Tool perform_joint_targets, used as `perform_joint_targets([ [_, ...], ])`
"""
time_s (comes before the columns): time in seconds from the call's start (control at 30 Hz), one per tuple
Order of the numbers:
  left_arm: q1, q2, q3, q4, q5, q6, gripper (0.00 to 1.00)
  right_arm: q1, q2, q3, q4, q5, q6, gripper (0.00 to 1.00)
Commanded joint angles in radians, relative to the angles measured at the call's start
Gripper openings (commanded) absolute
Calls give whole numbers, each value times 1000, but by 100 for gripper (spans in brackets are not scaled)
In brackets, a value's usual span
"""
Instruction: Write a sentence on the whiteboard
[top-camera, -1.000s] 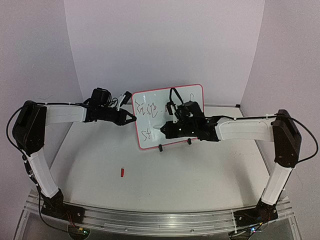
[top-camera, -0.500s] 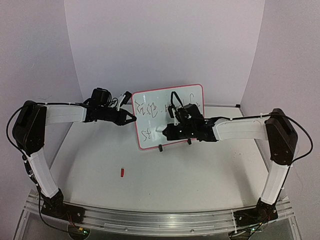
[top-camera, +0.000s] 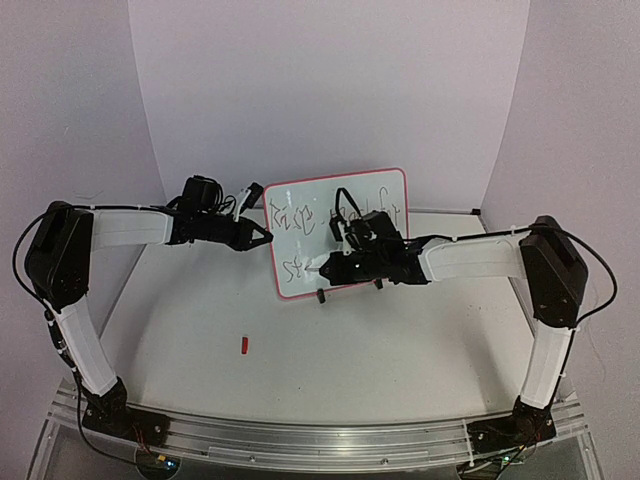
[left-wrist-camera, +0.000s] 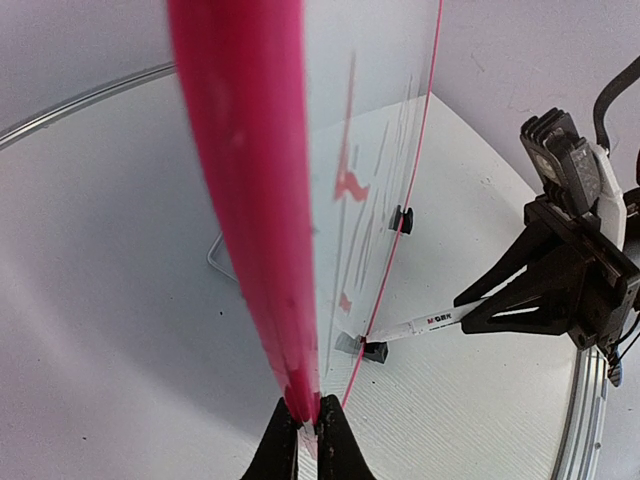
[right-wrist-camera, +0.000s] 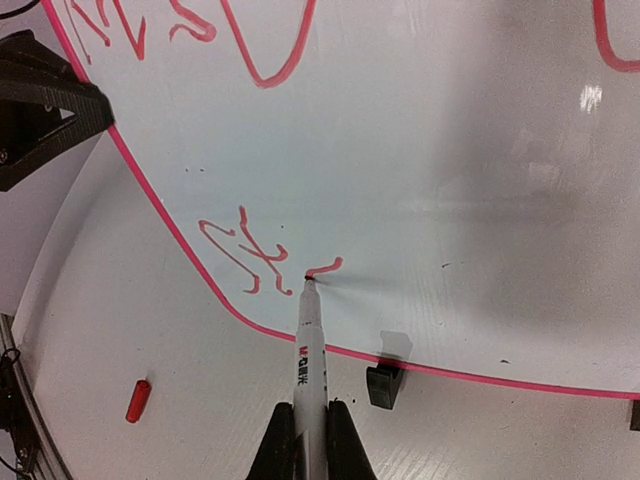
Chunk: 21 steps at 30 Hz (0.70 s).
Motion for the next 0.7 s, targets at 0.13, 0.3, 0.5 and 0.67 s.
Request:
perform_joint_targets([
  [0.13, 5, -16, 6, -37, -42, 40, 0, -4, 10, -18, -21, 47, -8, 0],
  [0.3, 4, -11, 10, -37, -39, 37, 0, -4, -1, -8, -40, 72, -23, 0],
  [0.5, 4, -11, 10, -39, -39, 37, 0, -5, -16, 23, -41, 95, -32, 0],
  [0.67, 4, -11, 10, -37, -41, 38, 0, -5, -37, 47, -41, 119, -44, 0],
])
